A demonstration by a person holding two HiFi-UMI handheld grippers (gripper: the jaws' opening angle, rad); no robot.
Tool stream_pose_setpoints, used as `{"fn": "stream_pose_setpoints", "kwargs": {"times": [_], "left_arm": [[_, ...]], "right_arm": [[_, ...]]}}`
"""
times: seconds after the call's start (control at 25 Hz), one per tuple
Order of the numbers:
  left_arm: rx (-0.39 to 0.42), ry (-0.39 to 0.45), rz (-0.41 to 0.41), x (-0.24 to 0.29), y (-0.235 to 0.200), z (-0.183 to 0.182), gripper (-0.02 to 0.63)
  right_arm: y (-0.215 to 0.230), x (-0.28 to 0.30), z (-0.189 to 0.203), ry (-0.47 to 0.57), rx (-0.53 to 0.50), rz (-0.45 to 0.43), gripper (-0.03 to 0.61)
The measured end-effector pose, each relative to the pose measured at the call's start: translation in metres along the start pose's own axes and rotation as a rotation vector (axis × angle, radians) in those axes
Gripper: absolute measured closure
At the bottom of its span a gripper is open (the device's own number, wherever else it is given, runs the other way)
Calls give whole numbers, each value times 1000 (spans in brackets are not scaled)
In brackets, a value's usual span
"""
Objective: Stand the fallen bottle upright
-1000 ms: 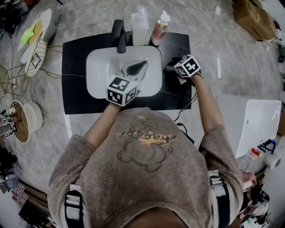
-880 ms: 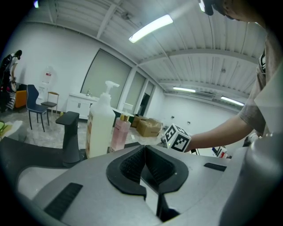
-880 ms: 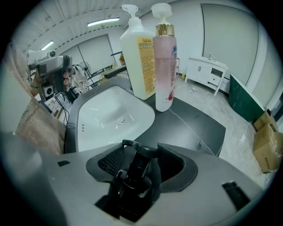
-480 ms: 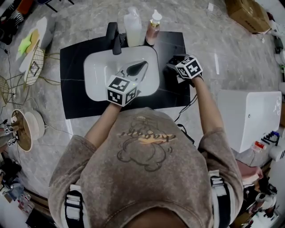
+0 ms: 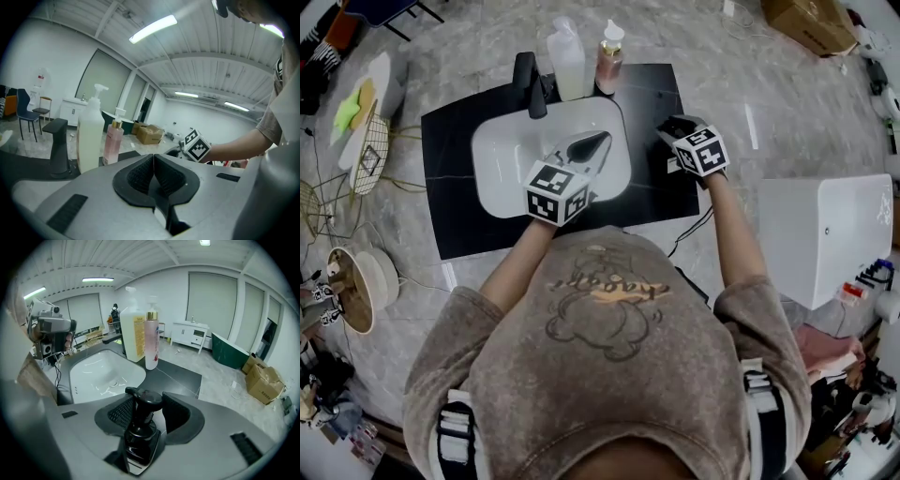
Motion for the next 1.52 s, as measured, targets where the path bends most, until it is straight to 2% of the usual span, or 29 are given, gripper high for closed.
{"fn": "stream_pose_setpoints", "kwargs": {"times": [0.56,1.32,1.52], "left_arm": [[5,-16,59,2,15,3,594],[3,-42,93,3,23,8,594],[-2,-49,100,3,25,10,594]], "right_arm": [[-7,-34,4,118,-9,129,417],[-20,-62,19,263,98,337,419],[-21,-65,21,263,95,372,419]]}}
Point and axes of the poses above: the fingertips, and each gripper's own axes: x forward along the fingers, y to its right, z out of its underside, the point moved 6 cm from there along -x, backward along the fingers, and after that the axes turned 12 degrees about y, right-handed, at the moved point
